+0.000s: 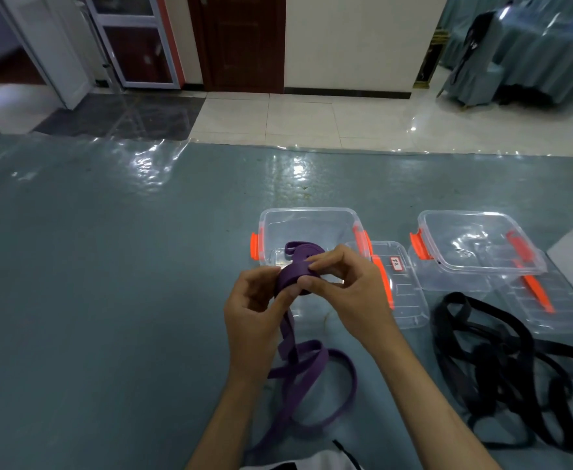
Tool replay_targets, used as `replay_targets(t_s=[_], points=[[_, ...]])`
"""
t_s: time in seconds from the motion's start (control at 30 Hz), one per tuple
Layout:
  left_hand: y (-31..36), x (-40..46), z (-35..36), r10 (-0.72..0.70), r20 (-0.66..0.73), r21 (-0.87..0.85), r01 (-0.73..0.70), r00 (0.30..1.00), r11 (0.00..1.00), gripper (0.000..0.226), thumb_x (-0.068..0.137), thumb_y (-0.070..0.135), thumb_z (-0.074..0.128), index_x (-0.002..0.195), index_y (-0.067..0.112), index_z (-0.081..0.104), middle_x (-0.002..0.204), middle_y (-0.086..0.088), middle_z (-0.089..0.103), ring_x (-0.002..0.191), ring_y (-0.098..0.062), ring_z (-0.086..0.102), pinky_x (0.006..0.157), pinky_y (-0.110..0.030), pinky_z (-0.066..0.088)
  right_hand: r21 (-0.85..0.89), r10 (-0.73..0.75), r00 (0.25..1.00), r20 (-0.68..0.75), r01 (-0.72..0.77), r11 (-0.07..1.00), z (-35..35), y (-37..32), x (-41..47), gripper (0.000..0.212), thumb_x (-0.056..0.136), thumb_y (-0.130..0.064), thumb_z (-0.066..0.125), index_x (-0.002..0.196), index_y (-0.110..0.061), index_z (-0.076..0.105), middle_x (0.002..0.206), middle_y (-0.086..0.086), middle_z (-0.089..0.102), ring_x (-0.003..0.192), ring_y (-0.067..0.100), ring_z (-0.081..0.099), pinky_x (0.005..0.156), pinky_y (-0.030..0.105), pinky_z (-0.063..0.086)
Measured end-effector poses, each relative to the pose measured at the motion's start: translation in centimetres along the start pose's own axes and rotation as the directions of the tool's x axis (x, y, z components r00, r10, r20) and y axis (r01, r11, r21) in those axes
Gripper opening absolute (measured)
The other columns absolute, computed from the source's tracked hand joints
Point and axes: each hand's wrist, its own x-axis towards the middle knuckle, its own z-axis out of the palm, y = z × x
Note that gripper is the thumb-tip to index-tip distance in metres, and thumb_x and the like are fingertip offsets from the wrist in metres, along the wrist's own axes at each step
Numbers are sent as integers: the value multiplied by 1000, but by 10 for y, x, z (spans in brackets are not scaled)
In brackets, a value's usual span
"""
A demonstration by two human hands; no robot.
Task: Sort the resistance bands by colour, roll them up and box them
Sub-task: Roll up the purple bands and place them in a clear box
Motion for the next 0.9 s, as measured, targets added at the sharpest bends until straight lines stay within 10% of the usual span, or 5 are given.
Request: replay_targets(t_s=[0.17,0.53,0.73,0.9], points=[[11,1,-5,38,84,7,-38,996,999,36,82,14,80,116,6,73,109,-7,78,106,-29,75,92,-33,60,286,113,994,-9,-106,952,4,-5,-12,18,81,-15,79,99,-19,77,104,10,76,102,30,75,85,44,63],[1,-14,-8,65,129,7,-67,989,998,27,85,7,79,110,4,69,113,-16,73,108,-34,72,94,-42,60,66,-16,998,-64,21,998,-10,2,-25,29,81,3,80,103,-15,77,102,0,78,97,18,74,82,26,60],[3,-17,-9,100,193,70,-115,976,991,21,85,8,78,106,12,75,108,-8,77,105,-30,74,90,-34,60,180,173,983,-70,-158,971,-12,16,-44,24,72,-14,86,80,-4,66,101,11,78,99,28,76,84,42,61],[-3,-24,-10,48,150,29,-53,988,998,26,85,9,78,111,8,74,114,-10,77,111,-31,73,97,-42,59,197,126,988,-87,-107,975,-9,4,-47,33,77,-14,82,109,-10,73,105,14,77,98,33,76,81,48,64]])
